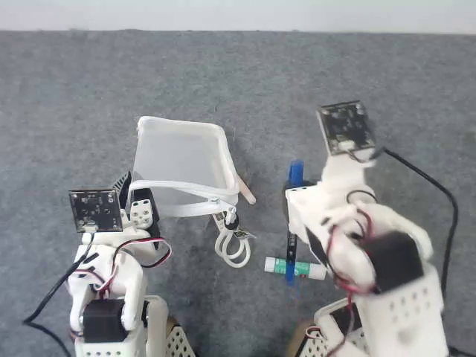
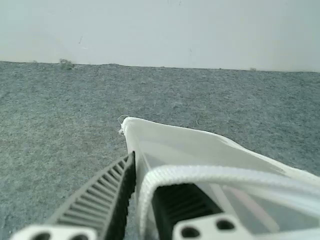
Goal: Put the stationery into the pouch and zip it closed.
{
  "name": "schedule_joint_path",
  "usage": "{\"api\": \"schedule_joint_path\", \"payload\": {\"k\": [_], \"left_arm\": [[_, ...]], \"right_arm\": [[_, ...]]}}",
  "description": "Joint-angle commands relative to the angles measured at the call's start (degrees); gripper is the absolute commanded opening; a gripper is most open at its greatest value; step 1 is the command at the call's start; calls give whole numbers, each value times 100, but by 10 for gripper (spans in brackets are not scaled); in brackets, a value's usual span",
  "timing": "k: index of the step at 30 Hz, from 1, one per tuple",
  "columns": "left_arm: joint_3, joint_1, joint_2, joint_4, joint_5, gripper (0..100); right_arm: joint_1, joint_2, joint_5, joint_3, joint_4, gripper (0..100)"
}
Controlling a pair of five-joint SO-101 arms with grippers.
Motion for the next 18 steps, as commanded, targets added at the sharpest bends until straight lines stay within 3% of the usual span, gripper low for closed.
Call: {"api": "schedule_joint_path", "payload": {"k": [1, 13, 18], "left_arm": [[-347, -44, -123, -114, 97, 11], [-347, -44, -123, -114, 97, 11], [-347, -44, -123, -114, 97, 11]], "right_arm": [[-171, -681, 18, -53, -523, 6], [-1815, -1578, 26, -35, -2141, 6], [-2273, -1622, 70, 730, -3451, 6]]}}
